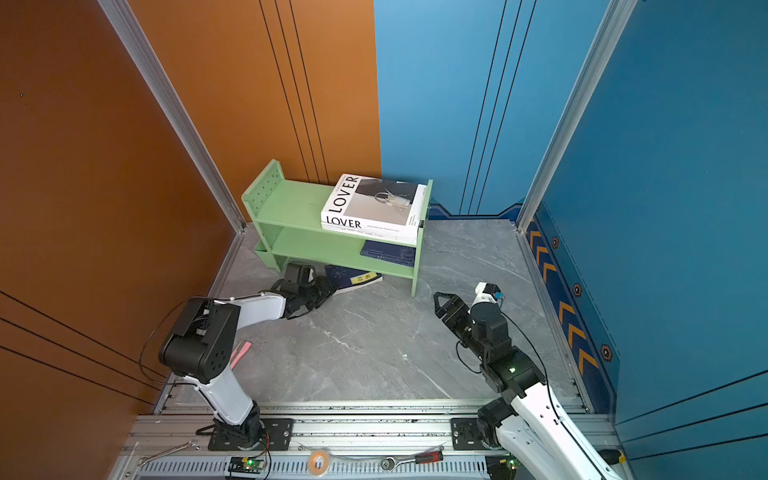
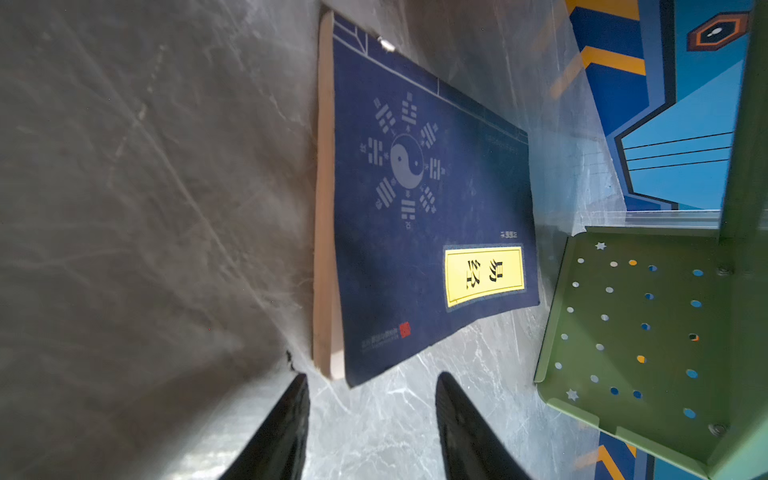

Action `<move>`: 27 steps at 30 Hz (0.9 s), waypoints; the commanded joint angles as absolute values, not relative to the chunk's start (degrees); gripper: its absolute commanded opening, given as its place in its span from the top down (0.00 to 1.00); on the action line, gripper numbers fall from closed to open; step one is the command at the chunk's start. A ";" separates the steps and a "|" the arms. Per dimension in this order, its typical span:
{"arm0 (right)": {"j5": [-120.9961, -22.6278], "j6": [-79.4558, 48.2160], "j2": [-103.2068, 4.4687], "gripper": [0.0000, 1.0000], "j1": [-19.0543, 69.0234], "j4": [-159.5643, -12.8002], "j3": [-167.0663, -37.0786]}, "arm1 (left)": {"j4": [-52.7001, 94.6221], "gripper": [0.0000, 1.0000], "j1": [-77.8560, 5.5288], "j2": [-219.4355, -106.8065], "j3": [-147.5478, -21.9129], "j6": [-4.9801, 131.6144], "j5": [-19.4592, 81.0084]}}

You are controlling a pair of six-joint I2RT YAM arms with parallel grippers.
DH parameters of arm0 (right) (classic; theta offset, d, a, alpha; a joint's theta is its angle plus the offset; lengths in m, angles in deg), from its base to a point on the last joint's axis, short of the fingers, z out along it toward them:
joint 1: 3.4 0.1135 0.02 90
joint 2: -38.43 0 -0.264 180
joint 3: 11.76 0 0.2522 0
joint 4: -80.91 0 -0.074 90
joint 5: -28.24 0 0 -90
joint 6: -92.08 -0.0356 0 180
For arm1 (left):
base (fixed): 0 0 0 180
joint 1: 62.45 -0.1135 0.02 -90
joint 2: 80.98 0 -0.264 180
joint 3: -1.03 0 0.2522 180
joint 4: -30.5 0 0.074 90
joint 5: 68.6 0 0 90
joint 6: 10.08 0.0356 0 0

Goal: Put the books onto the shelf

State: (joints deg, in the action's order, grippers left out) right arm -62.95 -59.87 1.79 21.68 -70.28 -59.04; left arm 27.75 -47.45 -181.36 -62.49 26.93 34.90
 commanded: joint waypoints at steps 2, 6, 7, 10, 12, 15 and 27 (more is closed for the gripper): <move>-61.58 -60.76 1.93 0.25 21.56 -68.57 -59.76 | 28.71 0.50 -47.28 -181.76 -63.86 27.12 35.45; -61.41 -60.76 2.35 0.24 21.56 -68.20 -59.62 | 30.21 0.54 -47.11 -183.00 -64.23 26.31 36.21; -61.33 -60.75 2.46 0.24 21.53 -68.11 -59.62 | 30.22 0.54 -47.12 -183.02 -64.25 26.31 36.10; -61.16 -60.70 2.71 0.25 21.50 -67.71 -59.56 | 30.20 0.54 -47.10 -182.93 -64.43 26.32 35.98; -61.15 -60.82 2.75 0.25 21.44 -67.58 -59.47 | 30.25 0.54 -47.08 -183.06 -64.50 26.31 35.93; -61.24 -60.93 2.65 0.25 21.39 -67.66 -59.36 | 31.06 0.56 -47.07 -183.45 -64.44 25.98 36.16; -61.32 -60.94 2.80 0.25 21.30 -67.24 -59.27 | 37.74 0.60 -47.27 -185.93 -63.57 23.52 38.38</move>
State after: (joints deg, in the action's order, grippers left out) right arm -62.93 -60.53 2.12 21.66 -68.73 -59.04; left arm 35.09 -47.40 -185.36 -63.12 24.37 36.95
